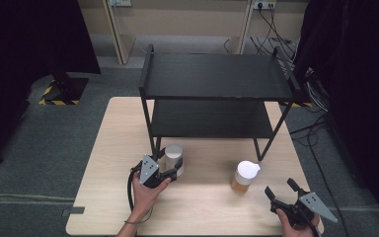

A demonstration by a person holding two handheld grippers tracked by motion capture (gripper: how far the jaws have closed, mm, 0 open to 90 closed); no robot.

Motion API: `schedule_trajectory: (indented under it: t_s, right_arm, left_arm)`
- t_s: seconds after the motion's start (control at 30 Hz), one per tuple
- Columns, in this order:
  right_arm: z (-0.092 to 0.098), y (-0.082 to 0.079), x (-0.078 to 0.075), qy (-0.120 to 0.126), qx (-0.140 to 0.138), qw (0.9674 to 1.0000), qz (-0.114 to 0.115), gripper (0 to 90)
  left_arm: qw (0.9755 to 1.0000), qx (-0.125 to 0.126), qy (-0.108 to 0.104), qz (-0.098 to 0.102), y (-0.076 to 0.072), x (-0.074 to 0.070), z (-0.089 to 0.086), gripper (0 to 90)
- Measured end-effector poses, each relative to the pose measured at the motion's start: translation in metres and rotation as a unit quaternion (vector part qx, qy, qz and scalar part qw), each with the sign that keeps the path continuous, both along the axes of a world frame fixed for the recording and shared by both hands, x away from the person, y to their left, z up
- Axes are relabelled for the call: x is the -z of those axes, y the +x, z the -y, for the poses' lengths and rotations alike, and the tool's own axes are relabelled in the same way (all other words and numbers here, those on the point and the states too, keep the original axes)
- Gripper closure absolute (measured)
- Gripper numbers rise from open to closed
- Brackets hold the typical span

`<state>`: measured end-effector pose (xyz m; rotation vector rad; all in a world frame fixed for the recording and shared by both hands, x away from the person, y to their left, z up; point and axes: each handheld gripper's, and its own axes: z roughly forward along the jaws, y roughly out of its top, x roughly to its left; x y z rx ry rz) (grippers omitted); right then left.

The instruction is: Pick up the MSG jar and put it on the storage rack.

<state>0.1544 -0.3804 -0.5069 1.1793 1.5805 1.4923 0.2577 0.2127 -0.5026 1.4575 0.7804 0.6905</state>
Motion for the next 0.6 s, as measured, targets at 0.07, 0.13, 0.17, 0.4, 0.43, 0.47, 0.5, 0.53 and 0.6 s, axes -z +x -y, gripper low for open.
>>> schedule_trajectory:
  t_s: [0.07, 0.13, 0.17, 0.4, 0.43, 0.47, 0.5, 0.53, 0.6]
  right_arm:
    - [0.0002, 0.0, 0.0001, 0.0, 0.0, 1.0, 0.0, 5.2]
    - [0.0003, 0.0003, -0.0002, 0.0, -0.001, 1.0, -0.001, 5.3]
    - [0.0004, 0.0004, -0.0002, 0.0, -0.001, 1.0, -0.001, 5.3]
    - [0.0007, 0.0006, -0.0006, 0.0, -0.002, 1.0, -0.002, 5.4]
    - [0.0008, 0.0006, -0.0006, 0.0, -0.002, 1.0, -0.002, 5.4]
    - [0.0009, 0.0007, -0.0006, 0.001, -0.002, 1.0, -0.002, 5.4]
    - [0.0009, 0.0007, -0.0006, 0.001, -0.002, 1.0, -0.002, 5.4]
    - [0.0009, 0.0007, -0.0007, 0.001, -0.002, 1.0, -0.002, 5.4]
    - [0.0009, 0.0007, -0.0007, 0.001, -0.002, 1.0, -0.003, 5.4]
  left_arm:
    - [1.0, -0.001, -0.003, -0.004, 0.001, 0.0012, -0.0001, 31.4]
    - [1.0, 0.0, -0.004, -0.006, 0.0021, 0.003, 0.0002, 32.5]
    - [1.0, 0.0, -0.004, -0.006, 0.0021, 0.003, 0.0002, 32.8]
    - [1.0, -0.006, -0.005, -0.002, 0.0, 0.0049, 0.003, 33.4]
    - [1.0, -0.007, -0.004, -0.002, -0.0001, 0.0046, 0.003, 33.5]
    - [1.0, -0.008, -0.005, -0.003, -0.0004, 0.0044, 0.0032, 33.5]
    - [1.0, -0.008, -0.005, -0.003, -0.0004, 0.0044, 0.0032, 33.5]
    - [1.0, -0.008, -0.005, -0.002, -0.0006, 0.0045, 0.0032, 33.5]
    - [0.9999, -0.009, -0.005, -0.004, -0.0012, 0.0037, 0.0031, 33.6]
